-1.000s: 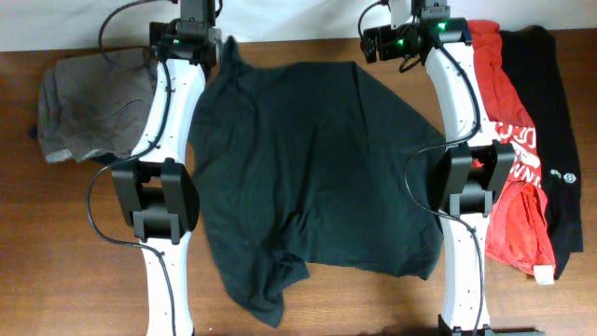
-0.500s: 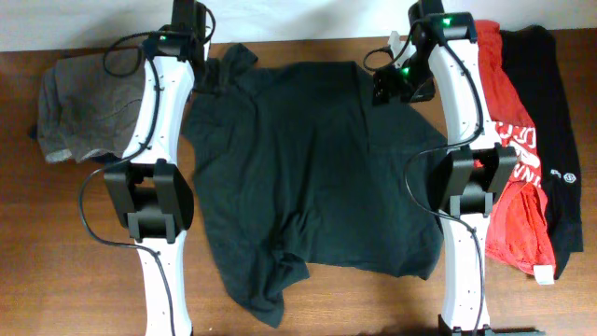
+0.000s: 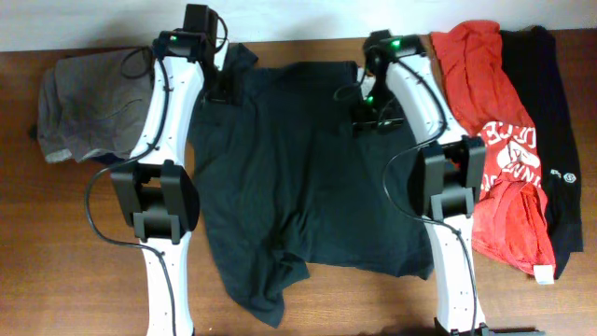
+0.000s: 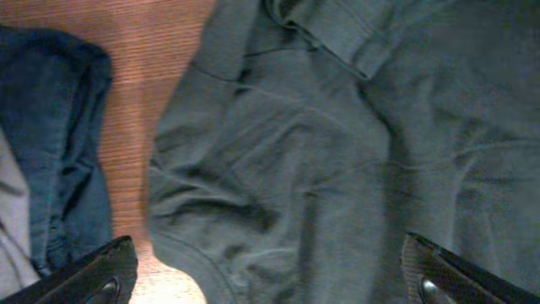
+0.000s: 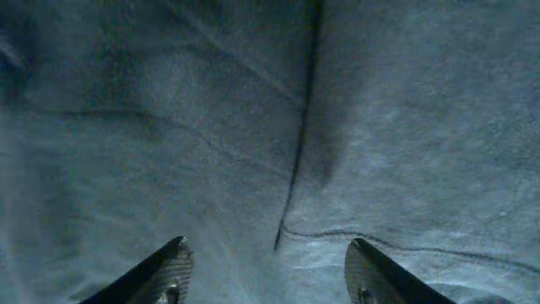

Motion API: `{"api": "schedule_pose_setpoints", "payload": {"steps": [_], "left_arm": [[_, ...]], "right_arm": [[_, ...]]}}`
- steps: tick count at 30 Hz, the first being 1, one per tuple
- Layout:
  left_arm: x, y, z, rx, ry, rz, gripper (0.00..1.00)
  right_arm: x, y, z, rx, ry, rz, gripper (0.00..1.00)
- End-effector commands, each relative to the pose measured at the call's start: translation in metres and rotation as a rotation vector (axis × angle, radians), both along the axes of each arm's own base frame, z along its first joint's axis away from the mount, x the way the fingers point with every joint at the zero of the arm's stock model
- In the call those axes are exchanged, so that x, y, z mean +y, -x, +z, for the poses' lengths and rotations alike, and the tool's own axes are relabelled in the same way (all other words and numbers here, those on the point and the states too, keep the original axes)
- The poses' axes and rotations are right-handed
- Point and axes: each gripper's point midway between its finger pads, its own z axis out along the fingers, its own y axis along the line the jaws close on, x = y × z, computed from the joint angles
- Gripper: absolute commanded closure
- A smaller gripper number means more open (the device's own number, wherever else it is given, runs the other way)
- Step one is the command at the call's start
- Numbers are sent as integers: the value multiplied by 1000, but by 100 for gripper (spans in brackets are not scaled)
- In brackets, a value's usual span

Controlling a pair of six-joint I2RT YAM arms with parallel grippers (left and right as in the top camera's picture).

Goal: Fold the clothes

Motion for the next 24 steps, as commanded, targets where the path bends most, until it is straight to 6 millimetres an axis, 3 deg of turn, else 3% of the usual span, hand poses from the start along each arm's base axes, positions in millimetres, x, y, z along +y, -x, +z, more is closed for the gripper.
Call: {"api": "schedule_pose_setpoints", "payload": {"steps": [1, 9, 17, 19, 21, 22, 24], "left_arm": [[-10, -1, 1, -1, 21, -8, 1], [-12, 0, -6, 13, 19, -13, 1], [-16, 3, -26, 56, 13, -19, 1], [-18, 3, -27, 57, 12, -23, 1], [-18, 2, -28, 55, 12, -23, 1], [-18, 2, -28, 53, 12, -23, 1], [-18, 1, -28, 52, 12, -23, 1]], "right_arm": [[-22, -7, 9, -54, 144, -114, 43], [-23, -15, -8, -79, 146, -132, 50], [-28, -16, -20, -79, 151, -140, 62], [-34, -17, -20, -82, 150, -153, 67], [-42, -18, -20, -80, 151, -171, 77], [-50, -19, -19, -80, 151, -186, 87], [-59, -20, -19, -78, 152, -202, 93]]}}
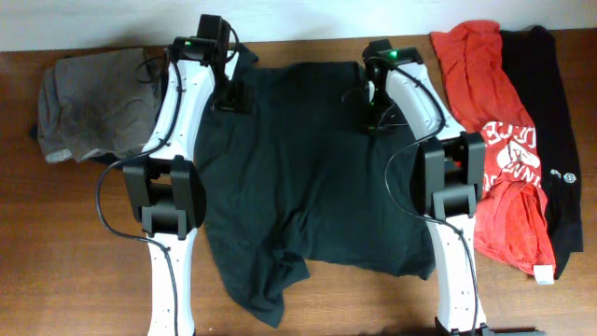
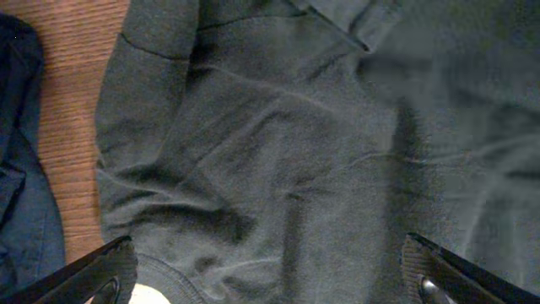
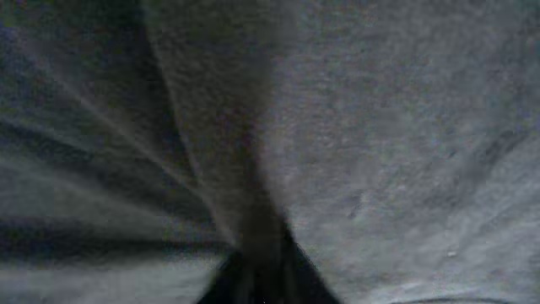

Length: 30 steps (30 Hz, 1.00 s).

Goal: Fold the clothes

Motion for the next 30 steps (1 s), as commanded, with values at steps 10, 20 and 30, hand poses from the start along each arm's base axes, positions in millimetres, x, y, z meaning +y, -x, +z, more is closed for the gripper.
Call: {"api": "schedule_pose_setpoints", "payload": {"steps": [10, 20, 30], "left_arm": [[-9, -6, 4, -28, 22, -4, 1], [-13, -6, 4, -28, 22, -11, 1], [-13, -5, 4, -24, 21, -13, 1]], "right_arm": [[-33, -14, 36, -65, -10, -15, 95], [-33, -17, 57, -88, -11, 4, 90], [-33, -15, 57, -82, -10, 4, 84]]}}
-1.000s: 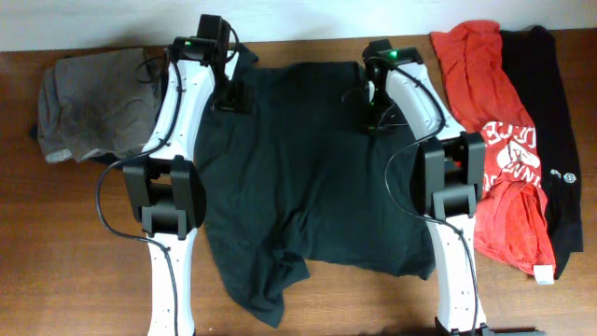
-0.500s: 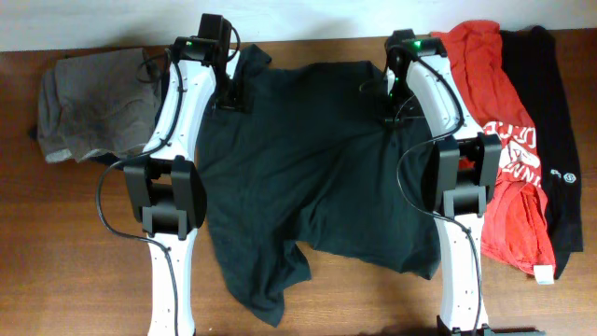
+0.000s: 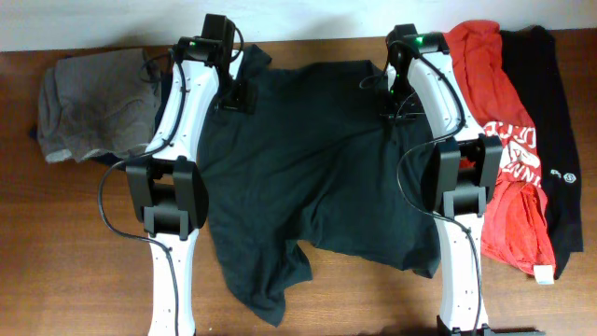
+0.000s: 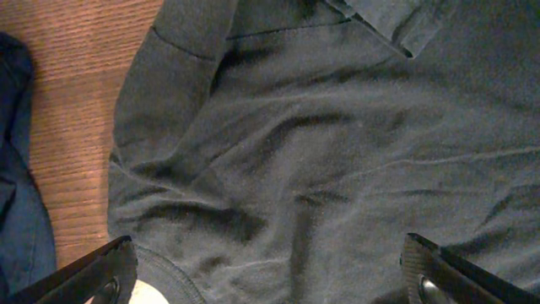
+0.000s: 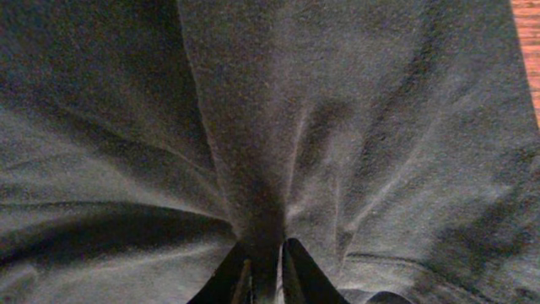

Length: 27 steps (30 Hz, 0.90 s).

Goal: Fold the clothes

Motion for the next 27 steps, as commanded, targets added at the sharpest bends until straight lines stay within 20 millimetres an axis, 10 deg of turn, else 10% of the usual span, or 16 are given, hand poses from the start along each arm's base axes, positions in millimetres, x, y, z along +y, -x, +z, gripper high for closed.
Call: {"api": "schedule_pose_setpoints", "payload": {"steps": [1, 17, 21, 27], "left_arm": [[-4, -3, 3, -10, 18, 3, 1], [-4, -3, 3, -10, 18, 3, 1], [-4, -3, 3, -10, 18, 3, 1], [-4, -3, 3, -10, 18, 3, 1]], "right_arm": [[-2, -7, 26, -61, 0, -5, 84], [-2, -5, 26, -54, 1, 18, 96], [-2, -5, 26, -54, 1, 18, 78], [-2, -5, 26, -54, 1, 18, 83]]}}
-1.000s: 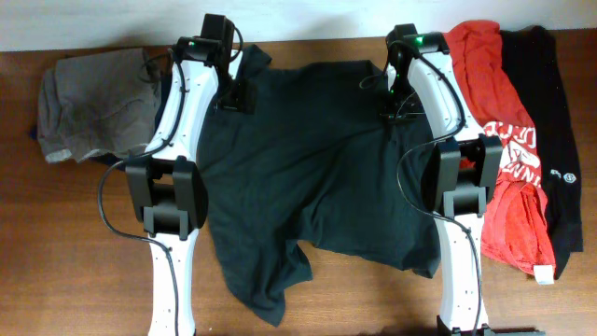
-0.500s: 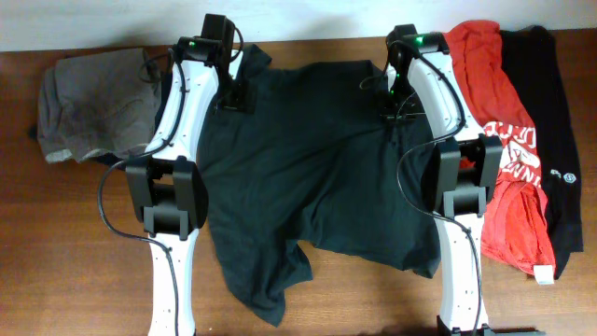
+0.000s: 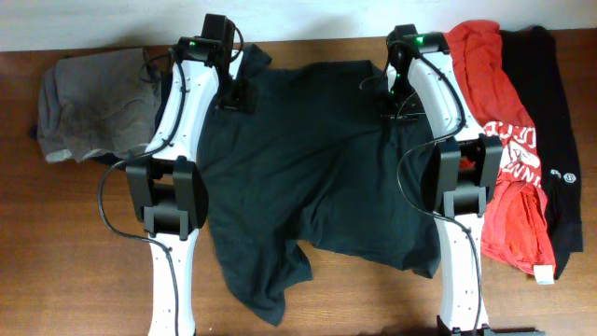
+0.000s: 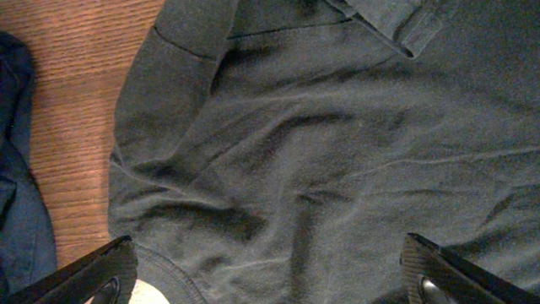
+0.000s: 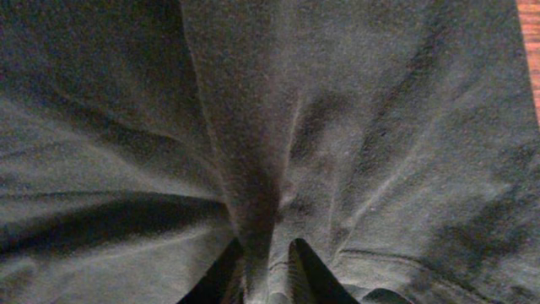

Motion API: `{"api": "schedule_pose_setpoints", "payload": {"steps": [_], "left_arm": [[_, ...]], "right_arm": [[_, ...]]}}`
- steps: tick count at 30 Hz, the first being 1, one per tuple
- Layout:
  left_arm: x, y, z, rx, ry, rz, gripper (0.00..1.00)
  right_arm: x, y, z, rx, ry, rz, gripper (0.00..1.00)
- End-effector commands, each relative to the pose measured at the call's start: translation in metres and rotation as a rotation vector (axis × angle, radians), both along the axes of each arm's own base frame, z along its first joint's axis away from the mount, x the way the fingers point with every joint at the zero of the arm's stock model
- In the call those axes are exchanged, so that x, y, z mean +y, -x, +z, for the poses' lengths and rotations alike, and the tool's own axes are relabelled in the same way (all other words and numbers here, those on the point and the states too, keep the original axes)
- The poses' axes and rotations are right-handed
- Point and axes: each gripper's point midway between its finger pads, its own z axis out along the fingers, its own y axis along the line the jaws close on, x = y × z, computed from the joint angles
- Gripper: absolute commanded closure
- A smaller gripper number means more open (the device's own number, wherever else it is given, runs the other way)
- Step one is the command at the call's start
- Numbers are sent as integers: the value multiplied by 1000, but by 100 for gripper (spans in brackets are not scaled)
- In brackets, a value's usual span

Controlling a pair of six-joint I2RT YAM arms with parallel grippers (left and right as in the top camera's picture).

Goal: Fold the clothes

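A dark shirt (image 3: 312, 168) lies spread across the middle of the table, its collar (image 4: 380, 21) at the far edge. Over the shirt's left shoulder hovers my left gripper (image 3: 233, 96), its jaws wide open; in the left wrist view the gripper (image 4: 270, 279) has only flat cloth between its fingertips (image 4: 105, 270). At the shirt's far right corner my right gripper (image 3: 398, 101) is shut on a raised fold of the shirt (image 5: 253, 169); in the right wrist view that fold runs down between the gripper's (image 5: 266, 274) two fingers.
A grey and blue heap of clothes (image 3: 89, 103) lies at the far left, its blue edge (image 4: 17, 211) close to my left gripper. A red shirt (image 3: 494, 140) and a black garment (image 3: 555, 121) lie along the right. Bare wood (image 3: 84, 243) shows at the front left.
Both arms and the shirt sit almost as before. The right gripper's fingers stand slightly farther apart round the fold.
Both grippers were open over the shirt's far corners. Then the right one was shut on a fold and the left had shifted right over the shoulder. Later the right gripper stood farther right with the shirt's corner drawn toward the red shirt, where it stays.
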Motion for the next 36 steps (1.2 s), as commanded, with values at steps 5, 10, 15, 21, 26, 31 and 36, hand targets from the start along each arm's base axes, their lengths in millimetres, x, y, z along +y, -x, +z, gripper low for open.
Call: {"api": "schedule_pose_setpoints", "payload": {"steps": [5, 10, 15, 21, 26, 31, 36], "left_arm": [[-5, -3, 3, -10, 18, 2, 1], [-5, -3, 3, -10, 18, 2, 1], [-5, -3, 3, -10, 18, 2, 1], [-5, -3, 3, -10, 16, -3, 1], [-4, -3, 3, -11, 13, -4, 1], [-4, -3, 3, -10, 13, -4, 1], [-4, -1, 3, -5, 12, -4, 1]], "right_arm": [[-2, -7, 26, -63, -1, -4, 93], [-2, -5, 26, -51, 1, 22, 92], [-2, -3, 26, -44, 2, 25, 96], [-9, -10, 51, -92, 2, 34, 96], [-25, -30, 91, -224, 0, 0, 96], [-41, -57, 102, -339, 9, -31, 96], [-72, -95, 114, -504, 38, -94, 96]]}}
